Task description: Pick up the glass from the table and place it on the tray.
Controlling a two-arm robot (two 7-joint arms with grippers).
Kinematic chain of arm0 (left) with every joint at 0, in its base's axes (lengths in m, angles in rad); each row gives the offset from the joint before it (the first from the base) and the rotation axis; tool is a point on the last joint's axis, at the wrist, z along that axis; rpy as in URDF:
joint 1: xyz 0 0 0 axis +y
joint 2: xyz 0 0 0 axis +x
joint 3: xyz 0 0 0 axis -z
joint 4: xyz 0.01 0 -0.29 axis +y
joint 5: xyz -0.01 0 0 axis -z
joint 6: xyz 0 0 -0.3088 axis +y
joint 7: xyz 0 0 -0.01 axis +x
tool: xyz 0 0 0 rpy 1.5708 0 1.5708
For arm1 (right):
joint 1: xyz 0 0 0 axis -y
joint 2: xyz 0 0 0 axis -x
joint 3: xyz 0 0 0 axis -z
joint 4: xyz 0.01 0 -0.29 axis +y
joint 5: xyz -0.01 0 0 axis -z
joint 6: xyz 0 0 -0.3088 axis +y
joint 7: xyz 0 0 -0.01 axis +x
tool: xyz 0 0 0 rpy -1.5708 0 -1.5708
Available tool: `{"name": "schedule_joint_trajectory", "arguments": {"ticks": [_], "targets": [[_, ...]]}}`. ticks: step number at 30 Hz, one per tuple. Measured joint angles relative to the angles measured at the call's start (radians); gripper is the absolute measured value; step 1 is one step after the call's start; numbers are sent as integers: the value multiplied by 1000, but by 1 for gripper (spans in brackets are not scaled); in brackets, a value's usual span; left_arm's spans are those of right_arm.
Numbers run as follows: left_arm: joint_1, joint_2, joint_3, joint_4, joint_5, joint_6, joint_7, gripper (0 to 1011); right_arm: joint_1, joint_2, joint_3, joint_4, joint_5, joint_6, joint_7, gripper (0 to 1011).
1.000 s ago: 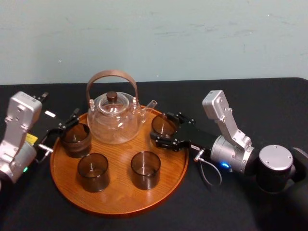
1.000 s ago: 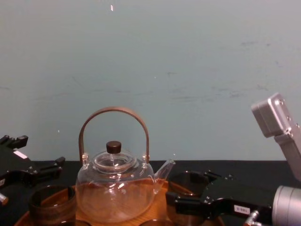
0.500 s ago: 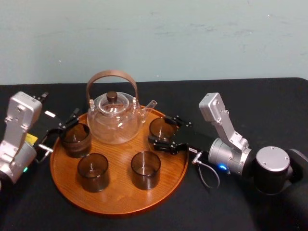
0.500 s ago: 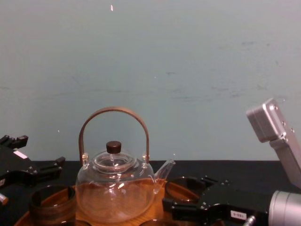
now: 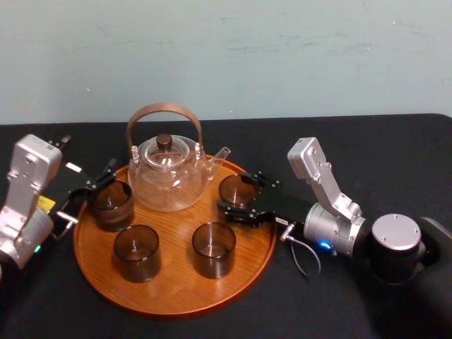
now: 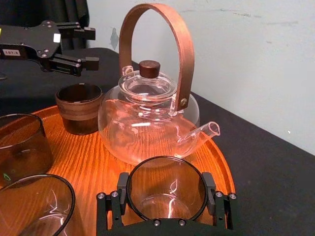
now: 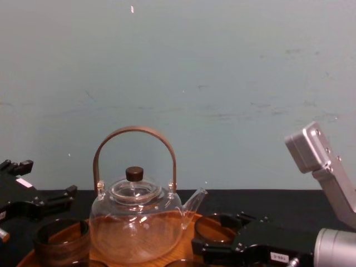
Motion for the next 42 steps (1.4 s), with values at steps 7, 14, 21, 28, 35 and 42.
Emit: {"name": "schedule_joint_trajectory", "arguments": {"ticks": [7,14,21,28,35,42], "targets": [[0,0,0,0,0,0,0,1001,3,-4,0,5,-18,5,-23,905],[0,0,0,0,0,0,0,1001,3,-4,0,4,-17,5,-22,905],[0,0,0,0,0,0,0,1001,3,-4,0,4,-15,4,-20,958],[0,0,0,0,0,0,0,1001,3,-4,1,4,-13,3,-18,1002],[0,0,0,0,0,0,0,1001,2,-4,1,4,-13,2,-17,1002],[0,0,0,0,0,0,0,1001,-25,17,22,-56,-4,-28,-19,1002]]}}
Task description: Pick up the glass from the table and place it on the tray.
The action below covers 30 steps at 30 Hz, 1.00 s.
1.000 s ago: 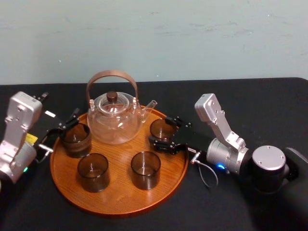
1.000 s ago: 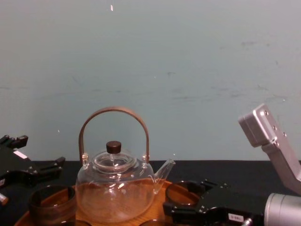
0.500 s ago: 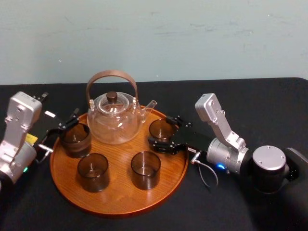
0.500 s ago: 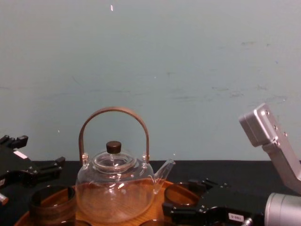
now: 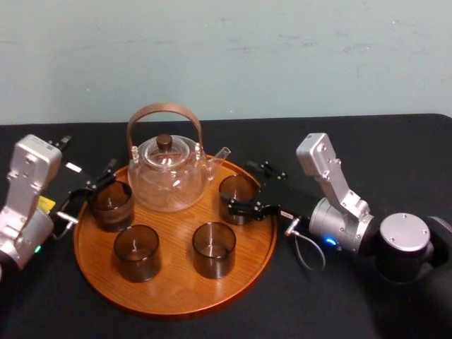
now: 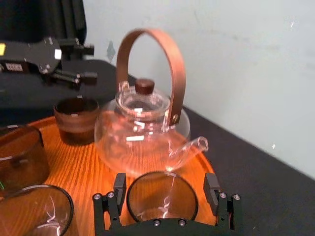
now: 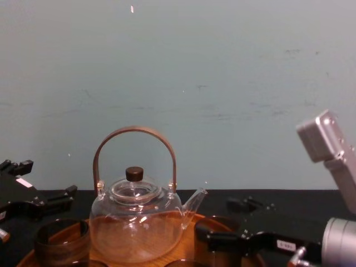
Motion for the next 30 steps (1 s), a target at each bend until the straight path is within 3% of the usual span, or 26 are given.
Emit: {"name": "schedule_joint_trajectory", "arguments": {"ticks": [13,30], "targets": [[0,0,0,0,0,0,0,1001,-77,52,43,-141,8,-30,-31,1002],[0,0,0,0,0,0,0,1001,-202,119,180,-208,49,-50,-110,1002]]}}
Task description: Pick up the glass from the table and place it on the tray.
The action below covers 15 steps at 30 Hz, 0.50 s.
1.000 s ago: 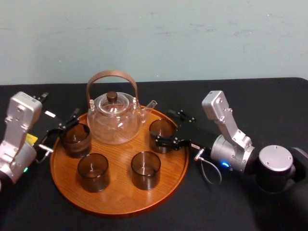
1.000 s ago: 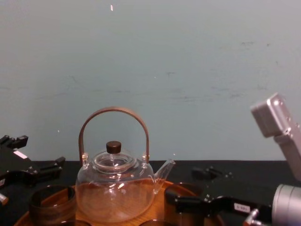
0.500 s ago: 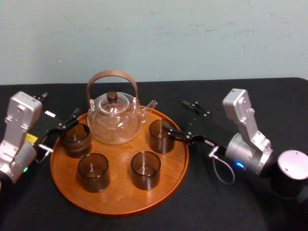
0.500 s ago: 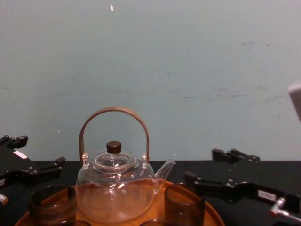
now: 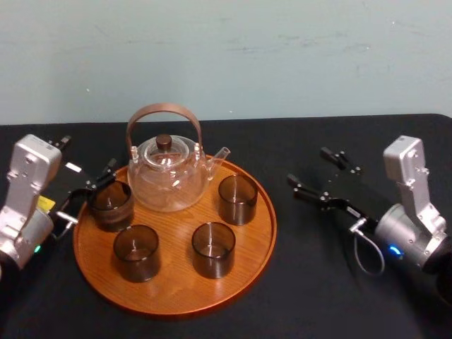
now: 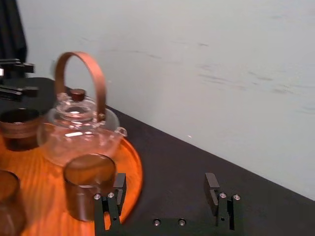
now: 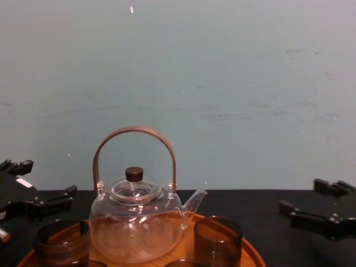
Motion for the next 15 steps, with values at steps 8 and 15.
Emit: {"name": "schedule_joint_trajectory", "arguments": {"ticks": [8,15], "targets": [[0,0,0,0,0,0,0,1002,-29,2,39,3,-9,-6,-29,1002],[0,0,0,0,0,0,0,1001,-36,-11,57,19,-21,-7,-38,1003]]}}
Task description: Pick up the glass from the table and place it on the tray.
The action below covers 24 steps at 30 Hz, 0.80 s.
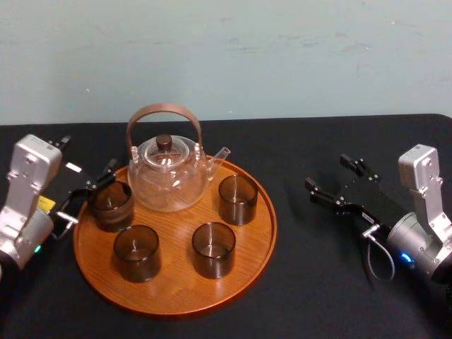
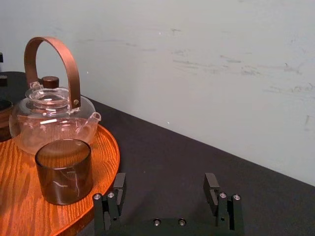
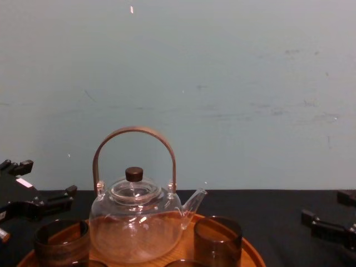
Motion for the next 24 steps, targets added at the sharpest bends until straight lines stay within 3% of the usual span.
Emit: {"name": "schedule_joint_trajectory", "arguments": {"ticks": [8,24], "targets": [[0,0,0,0,0,0,0,1001,2,-18,4,27,-23,1,-10,1002],[0,0,0,0,0,0,0,1002,3,-15,3,23,-19,2,-7,1003]]}}
